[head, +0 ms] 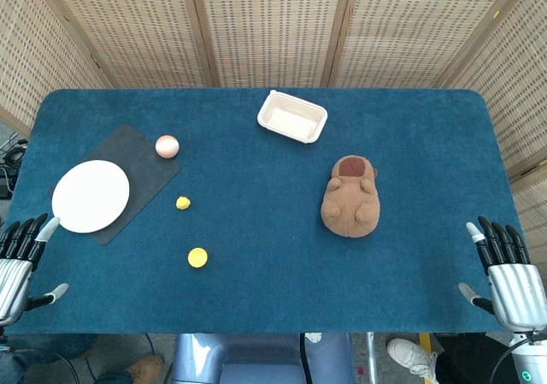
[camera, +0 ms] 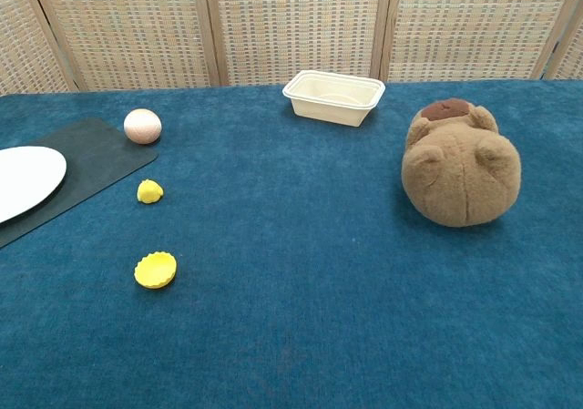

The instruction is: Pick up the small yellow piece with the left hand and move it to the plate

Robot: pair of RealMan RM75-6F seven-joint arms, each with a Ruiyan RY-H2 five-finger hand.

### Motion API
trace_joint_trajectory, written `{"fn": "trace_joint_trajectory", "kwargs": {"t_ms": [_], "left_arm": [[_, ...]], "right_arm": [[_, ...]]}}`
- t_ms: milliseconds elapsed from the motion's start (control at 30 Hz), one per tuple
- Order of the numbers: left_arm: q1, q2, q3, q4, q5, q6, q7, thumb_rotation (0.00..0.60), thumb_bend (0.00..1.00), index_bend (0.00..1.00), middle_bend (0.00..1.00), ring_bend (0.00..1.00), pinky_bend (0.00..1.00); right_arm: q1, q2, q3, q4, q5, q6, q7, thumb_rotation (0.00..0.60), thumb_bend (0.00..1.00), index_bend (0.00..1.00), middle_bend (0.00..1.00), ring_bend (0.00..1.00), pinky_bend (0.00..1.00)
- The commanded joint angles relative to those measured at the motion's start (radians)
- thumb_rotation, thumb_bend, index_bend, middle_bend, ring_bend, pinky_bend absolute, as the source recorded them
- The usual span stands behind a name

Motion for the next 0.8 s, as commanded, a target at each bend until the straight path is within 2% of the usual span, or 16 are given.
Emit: {"fn": "trace_joint_trajectory", "kwargs": {"t_ms": [33, 267, 433, 633, 700, 800], "left_arm": [[-0.001, -0.001, 0.001, -0.001, 0.001, -0.001, 0.000, 0.600, 0.05, 0.00, 0.00, 0.00, 0.00], [-0.002, -0.006, 0.003, -0.002, 0.011, -0.001, 0.007, 0.600, 0.05, 0.00, 0.00, 0.00, 0.00], [-0.055, -0.023, -0.029, -0.003, -0.026, -0.075, 0.023, 0.600, 0.05, 0.00, 0.00, 0.00, 0.00], [-0.250, -0.091, -0.138, 0.050, -0.137, -0.332, -0.001, 0.600, 0.07, 0.00, 0.00, 0.00, 0.00], [-0.320, -0.132, -0.178, 0.091, -0.171, -0.405, -0.014, 0.600, 0.10, 0.00, 0.00, 0.00, 0.00], [-0.435, -0.219, -0.221, 0.191, -0.227, -0.528, 0.041, 0.600, 0.13, 0.05, 0.00, 0.00, 0.00]], "right_arm": [[0.000, 0.000, 0.001, -0.001, 0.000, 0.001, 0.001, 0.600, 0.00, 0.02, 0.00, 0.00, 0.00], [-0.002, 0.003, 0.002, -0.002, 0.001, 0.005, 0.011, 0.600, 0.00, 0.03, 0.00, 0.00, 0.00], [0.000, 0.007, 0.006, -0.006, 0.013, -0.004, 0.024, 0.600, 0.00, 0.03, 0.00, 0.00, 0.00], [0.008, 0.012, 0.020, -0.010, 0.048, -0.024, 0.042, 0.600, 0.00, 0.03, 0.00, 0.00, 0.00], [0.015, 0.010, 0.027, -0.004, 0.073, -0.042, 0.046, 0.600, 0.00, 0.03, 0.00, 0.00, 0.00], [0.026, 0.006, 0.039, 0.005, 0.118, -0.077, 0.057, 0.600, 0.00, 0.04, 0.00, 0.00, 0.00]]}}
